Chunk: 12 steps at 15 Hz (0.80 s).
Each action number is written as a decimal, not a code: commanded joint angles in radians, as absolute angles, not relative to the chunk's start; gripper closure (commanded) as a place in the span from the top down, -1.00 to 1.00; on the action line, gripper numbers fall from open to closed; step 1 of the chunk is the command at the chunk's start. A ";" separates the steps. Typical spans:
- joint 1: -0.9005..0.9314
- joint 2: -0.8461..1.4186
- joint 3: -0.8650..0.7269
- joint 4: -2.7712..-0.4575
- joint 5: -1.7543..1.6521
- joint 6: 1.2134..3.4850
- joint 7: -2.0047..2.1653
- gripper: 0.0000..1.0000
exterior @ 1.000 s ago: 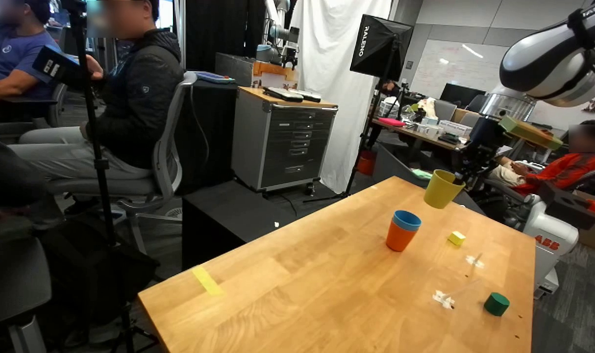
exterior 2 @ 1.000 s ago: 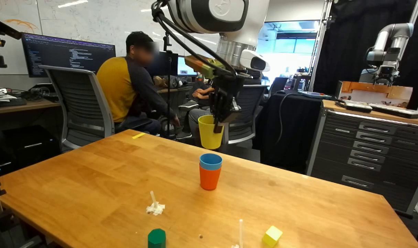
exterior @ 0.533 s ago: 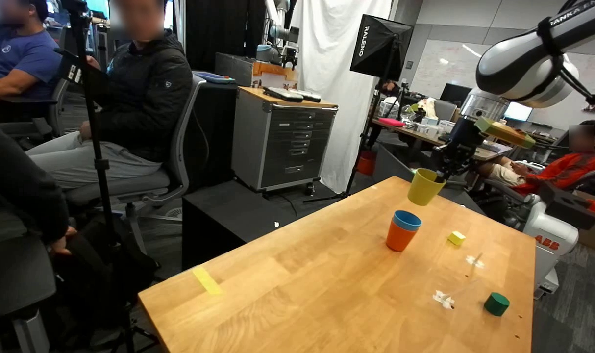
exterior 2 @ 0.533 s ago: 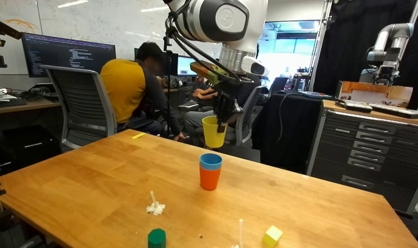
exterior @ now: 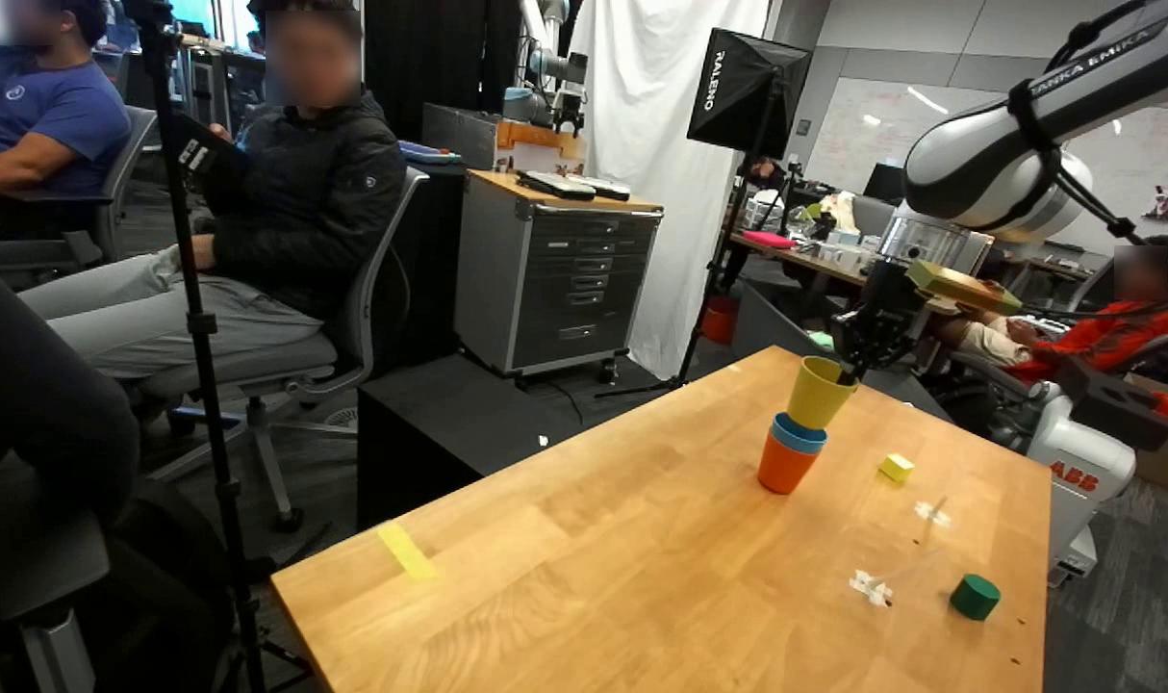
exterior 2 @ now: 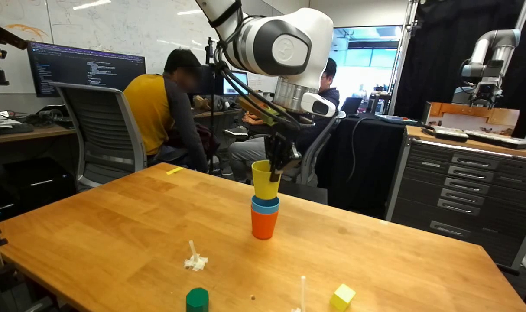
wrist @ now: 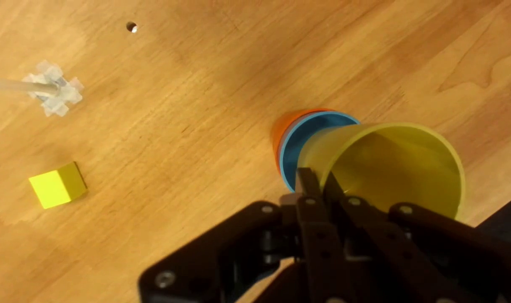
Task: Stack the cups into the orange cup
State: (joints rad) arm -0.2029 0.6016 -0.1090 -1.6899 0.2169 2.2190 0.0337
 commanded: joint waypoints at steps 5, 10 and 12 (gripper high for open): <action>-0.219 0.704 -0.102 -1.598 0.207 2.180 0.038 -0.97; -0.219 0.755 -0.107 -1.566 0.199 2.175 0.046 -0.90; -0.219 0.769 -0.108 -1.554 0.197 2.172 0.048 -0.69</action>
State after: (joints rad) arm -0.2110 0.7358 -0.1106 -1.6172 0.2154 2.2172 0.0336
